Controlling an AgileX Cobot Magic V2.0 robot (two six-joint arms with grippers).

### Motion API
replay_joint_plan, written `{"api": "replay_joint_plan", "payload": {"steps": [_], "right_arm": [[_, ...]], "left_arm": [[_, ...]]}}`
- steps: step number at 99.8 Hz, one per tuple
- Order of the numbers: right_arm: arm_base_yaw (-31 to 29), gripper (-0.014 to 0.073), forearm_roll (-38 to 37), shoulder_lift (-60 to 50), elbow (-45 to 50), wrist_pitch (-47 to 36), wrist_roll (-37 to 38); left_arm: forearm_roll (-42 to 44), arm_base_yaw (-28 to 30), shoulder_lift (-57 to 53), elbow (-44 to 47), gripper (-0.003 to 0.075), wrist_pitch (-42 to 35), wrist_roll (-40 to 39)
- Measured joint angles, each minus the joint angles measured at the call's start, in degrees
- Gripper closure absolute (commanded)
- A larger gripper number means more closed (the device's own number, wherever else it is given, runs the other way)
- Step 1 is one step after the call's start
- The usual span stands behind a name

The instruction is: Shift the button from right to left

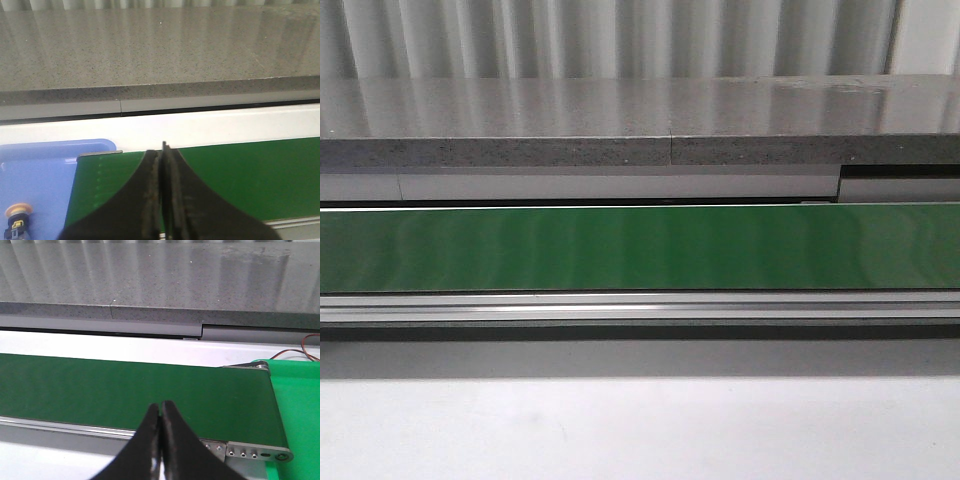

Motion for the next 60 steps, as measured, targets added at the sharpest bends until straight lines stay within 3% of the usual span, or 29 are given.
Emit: {"api": "replay_joint_plan", "payload": {"steps": [36,60], "right_arm": [[0.0,0.0661,0.0,0.0,0.0,0.0,0.0],[0.0,0.0661,0.0,0.0,0.0,0.0,0.0]], "left_arm": [[1.1,0.0,-13.0,7.8,0.074,1.9,-0.1],[1.1,0.0,-19.4,15.5,0.074,-5.1,-0.1]]}}
